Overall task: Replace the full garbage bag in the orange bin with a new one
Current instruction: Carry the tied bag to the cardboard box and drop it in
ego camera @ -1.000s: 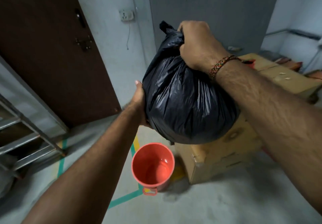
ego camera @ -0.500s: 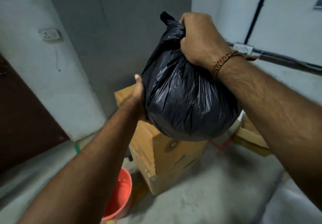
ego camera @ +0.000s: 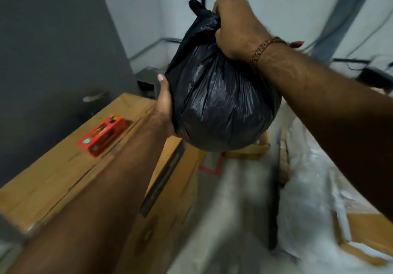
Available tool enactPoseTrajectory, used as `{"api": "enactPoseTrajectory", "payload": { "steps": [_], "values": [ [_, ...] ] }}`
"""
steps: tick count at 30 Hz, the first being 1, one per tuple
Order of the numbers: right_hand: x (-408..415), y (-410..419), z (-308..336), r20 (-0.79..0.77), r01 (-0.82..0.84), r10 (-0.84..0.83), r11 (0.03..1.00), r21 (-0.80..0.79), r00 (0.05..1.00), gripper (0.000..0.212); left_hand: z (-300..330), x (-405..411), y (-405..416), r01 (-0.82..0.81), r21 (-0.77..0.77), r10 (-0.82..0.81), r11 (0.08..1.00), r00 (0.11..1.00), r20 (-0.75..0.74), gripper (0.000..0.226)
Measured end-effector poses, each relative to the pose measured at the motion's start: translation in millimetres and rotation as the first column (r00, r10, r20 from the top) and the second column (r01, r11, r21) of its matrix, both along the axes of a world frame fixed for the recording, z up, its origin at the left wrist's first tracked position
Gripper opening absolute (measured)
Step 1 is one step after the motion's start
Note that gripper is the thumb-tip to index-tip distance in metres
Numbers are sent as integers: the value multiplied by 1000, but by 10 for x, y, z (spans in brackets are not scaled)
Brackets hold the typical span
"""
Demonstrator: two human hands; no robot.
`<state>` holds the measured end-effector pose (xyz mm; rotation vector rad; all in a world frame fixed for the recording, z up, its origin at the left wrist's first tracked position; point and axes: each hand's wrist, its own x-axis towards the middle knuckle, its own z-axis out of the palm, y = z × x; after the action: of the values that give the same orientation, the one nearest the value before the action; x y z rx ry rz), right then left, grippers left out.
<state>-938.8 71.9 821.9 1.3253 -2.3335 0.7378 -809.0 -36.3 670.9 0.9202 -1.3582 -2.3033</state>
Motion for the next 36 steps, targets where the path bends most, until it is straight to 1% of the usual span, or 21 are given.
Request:
{"api": "enactPoseTrajectory", "payload": {
  "steps": [1,2,3,4,5,6,7,8,10,12,14,16,19,20,21,24,25,27,30,34,36],
  "values": [
    [-235,-28,-47,15,26,-26,1000,15,1000,32,-63,-255,-40,18,-11,-19,1000,999,-49,100],
    [-487,-62,-109,29,48,-48,999,25,998,31,-126,-525,-76,6,-18,-7,1000,999,-53,108],
    [-743,-92,-176,47,72,-74,997,38,996,31,-192,-801,-104,-48,-51,49,998,999,12,121],
    [-1008,-127,-252,61,91,-93,995,42,994,31,-251,-1061,-109,-139,-155,157,978,981,115,127],
    [-1284,-161,-329,79,110,-113,993,42,990,31,-305,-1308,-91,-186,-291,242,938,956,167,119],
    [-1587,-203,-417,90,133,-136,990,36,987,31,-368,-1554,-72,-196,-415,286,889,943,168,105],
    [-1894,-247,-505,98,152,-155,988,32,983,31,-436,-1803,-53,-189,-512,294,838,947,131,94],
    [-2196,-301,-606,99,159,-161,987,28,982,30,-524,-2056,-45,-180,-592,285,785,954,88,93],
    [-2773,-433,-818,104,138,-141,990,40,984,28,-699,-2606,-106,-161,-710,260,685,965,32,109],
    [-3322,-612,-1016,129,98,-106,993,71,986,26,-847,-3167,-213,-102,-750,223,654,973,62,123],
    [-3839,-774,-1192,169,54,-68,995,83,983,26,-954,-3707,-302,-24,-755,144,655,985,94,130],
    [-4281,-888,-1366,231,22,-40,997,80,972,33,-1069,-4218,-426,92,-734,52,673,984,171,142],
    [-4875,-1025,-1630,270,-19,-6,996,89,963,71,-1186,-4901,-666,369,-598,-108,712,898,426,163],
    [-5049,-1075,-1726,257,-38,4,991,128,966,78,-1231,-5101,-761,436,-547,-144,715,857,495,167],
    [-5240,-1140,-1844,236,-54,13,984,170,972,75,-1291,-5296,-855,478,-509,-165,716,824,542,171],
    [-5848,-1351,-2196,195,-34,-19,965,261,981,37,-1538,-5877,-1117,530,-462,-180,711,772,609,181],
    [-6056,-1415,-2323,202,-24,-35,959,282,979,30,-1639,-6072,-1206,545,-454,-183,705,758,626,183],
    [-6423,-1537,-2596,214,-21,-50,948,319,976,28,-1856,-6436,-1370,576,-447,-174,684,724,668,187],
    [-6869,-1711,-3135,243,-87,-2,931,353,970,29,-2348,-6930,-1581,625,-423,-182,656,674,716,192],
    [-7421,-1869,-4163,334,-96,2,959,267,943,29,-3291,-7448,-1713,675,-375,-208,636,617,759,191],
    [-7640,-1902,-4722,359,-77,-52,938,337,932,27,-3782,-7669,-1734,690,-324,-233,647,584,777,193]
  ]
}}
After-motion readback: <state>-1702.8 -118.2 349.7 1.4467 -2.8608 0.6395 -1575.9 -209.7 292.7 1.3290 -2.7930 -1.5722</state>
